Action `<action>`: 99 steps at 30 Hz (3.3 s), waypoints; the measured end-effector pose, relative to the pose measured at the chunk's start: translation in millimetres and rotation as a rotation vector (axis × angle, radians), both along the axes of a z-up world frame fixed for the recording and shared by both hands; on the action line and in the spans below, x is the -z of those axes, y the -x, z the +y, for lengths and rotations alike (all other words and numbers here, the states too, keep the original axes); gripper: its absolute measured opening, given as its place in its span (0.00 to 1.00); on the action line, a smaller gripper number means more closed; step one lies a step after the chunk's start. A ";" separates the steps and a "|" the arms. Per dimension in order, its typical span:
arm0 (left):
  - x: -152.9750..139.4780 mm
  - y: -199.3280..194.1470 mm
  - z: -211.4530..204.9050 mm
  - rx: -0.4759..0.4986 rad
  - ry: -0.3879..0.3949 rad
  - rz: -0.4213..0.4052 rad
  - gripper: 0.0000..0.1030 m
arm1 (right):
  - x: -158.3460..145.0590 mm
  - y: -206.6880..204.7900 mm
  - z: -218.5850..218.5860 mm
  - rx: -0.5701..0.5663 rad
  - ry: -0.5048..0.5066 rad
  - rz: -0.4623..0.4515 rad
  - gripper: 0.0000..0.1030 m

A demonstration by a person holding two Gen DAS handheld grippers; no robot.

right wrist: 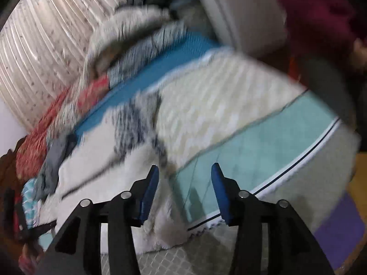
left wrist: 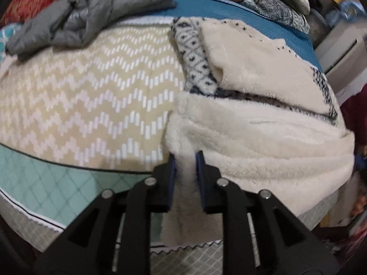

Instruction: Fold large clothes

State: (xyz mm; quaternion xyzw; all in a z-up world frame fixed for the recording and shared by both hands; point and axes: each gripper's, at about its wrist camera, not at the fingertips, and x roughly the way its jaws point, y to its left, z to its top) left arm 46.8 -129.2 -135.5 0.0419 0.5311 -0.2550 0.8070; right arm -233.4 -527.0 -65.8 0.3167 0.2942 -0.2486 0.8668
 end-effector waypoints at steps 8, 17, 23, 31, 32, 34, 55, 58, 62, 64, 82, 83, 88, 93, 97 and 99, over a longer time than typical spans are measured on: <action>1.7 1.7 1.0 0.000 0.022 0.026 0.20 | -3.9 -122.0 124.5 -0.569 0.251 0.196 0.42; 7.9 -0.3 10.0 -0.016 0.061 0.066 0.20 | 11.6 -158.0 122.8 -0.650 0.068 0.213 0.02; 15.3 -9.8 2.5 -0.031 0.052 0.074 0.20 | 29.0 -198.5 105.8 -0.547 0.090 0.216 0.02; -10.0 -8.2 24.9 0.004 0.204 0.053 0.29 | 30.9 -173.3 96.4 -0.481 0.043 0.101 0.19; -12.6 -9.6 25.3 0.004 0.207 0.042 0.34 | 16.8 -163.2 102.4 -0.473 0.064 0.059 0.25; -16.5 -16.4 18.3 0.008 0.193 0.017 0.42 | 0.1 -155.7 119.8 -0.510 0.079 0.008 0.40; -21.6 -18.6 37.0 -0.115 0.262 0.009 0.13 | 26.5 -152.8 182.8 -0.628 -0.006 0.080 0.41; -28.7 -3.1 23.6 -0.046 0.260 0.021 0.13 | 54.6 -150.6 151.7 -0.578 -0.119 0.151 0.41; -27.0 19.2 -8.4 0.079 0.233 0.008 0.13 | 18.3 -127.6 124.1 -0.534 -0.181 0.003 0.41; -17.8 25.2 -19.7 0.110 0.216 0.033 0.13 | 7.5 -111.9 110.0 -0.517 -0.168 -0.023 0.41; -23.2 29.6 -9.7 0.123 0.162 -0.008 0.13 | 18.8 -65.4 53.6 -0.324 -0.054 0.012 0.38; -24.9 29.0 -13.6 0.135 0.156 -0.022 0.13 | 16.0 -68.7 64.1 -0.359 -0.048 0.012 0.38; 7.3 -1.1 -47.0 0.110 0.021 -0.036 0.13 | 36.2 -119.3 94.4 -0.473 -0.091 0.077 0.38; 18.3 -19.9 -32.8 0.051 0.102 0.060 0.13 | 65.7 -160.1 100.2 -0.399 -0.088 0.185 0.38; -16.3 11.9 -13.2 0.089 0.183 -0.024 0.13 | 33.1 -131.1 119.0 -0.454 -0.041 0.068 0.38; -22.5 31.1 -8.9 0.118 0.187 -0.055 0.13 | 22.6 -106.7 131.8 -0.471 0.008 0.047 0.38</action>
